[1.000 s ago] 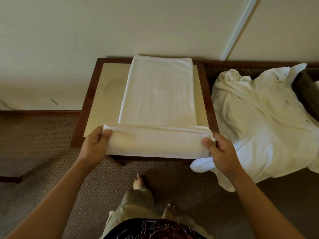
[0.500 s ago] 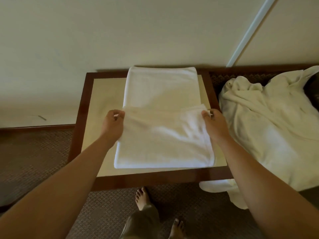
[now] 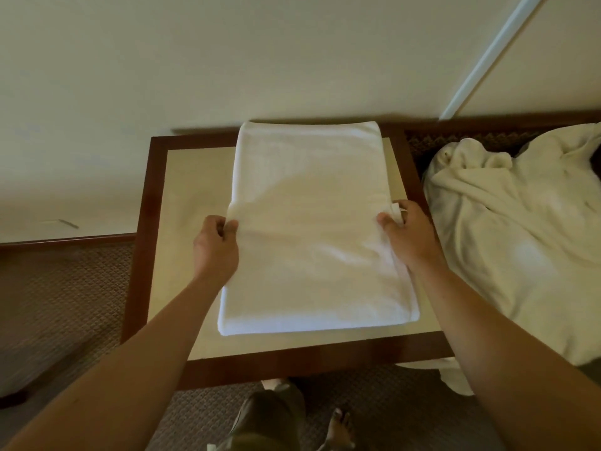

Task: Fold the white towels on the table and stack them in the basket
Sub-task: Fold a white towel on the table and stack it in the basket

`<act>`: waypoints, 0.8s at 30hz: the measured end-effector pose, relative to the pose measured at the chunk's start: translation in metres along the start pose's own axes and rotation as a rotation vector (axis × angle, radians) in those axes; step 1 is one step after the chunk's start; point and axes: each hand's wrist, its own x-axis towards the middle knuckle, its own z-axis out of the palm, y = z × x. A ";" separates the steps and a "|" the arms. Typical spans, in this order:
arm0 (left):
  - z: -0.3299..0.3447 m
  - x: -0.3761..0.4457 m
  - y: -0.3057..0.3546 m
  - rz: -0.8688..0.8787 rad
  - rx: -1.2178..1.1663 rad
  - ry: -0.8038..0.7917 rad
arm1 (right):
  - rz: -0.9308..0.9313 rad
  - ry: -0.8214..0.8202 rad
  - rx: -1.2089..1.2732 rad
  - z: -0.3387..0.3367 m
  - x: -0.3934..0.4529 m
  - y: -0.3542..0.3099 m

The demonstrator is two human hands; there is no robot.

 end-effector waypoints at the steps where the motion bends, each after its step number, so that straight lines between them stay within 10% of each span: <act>1: 0.001 0.000 -0.001 -0.002 0.001 0.002 | 0.023 -0.004 0.001 0.001 0.001 0.000; 24: -0.017 -0.175 -0.067 -0.043 0.188 0.035 | 0.041 0.106 -0.295 -0.025 -0.169 0.088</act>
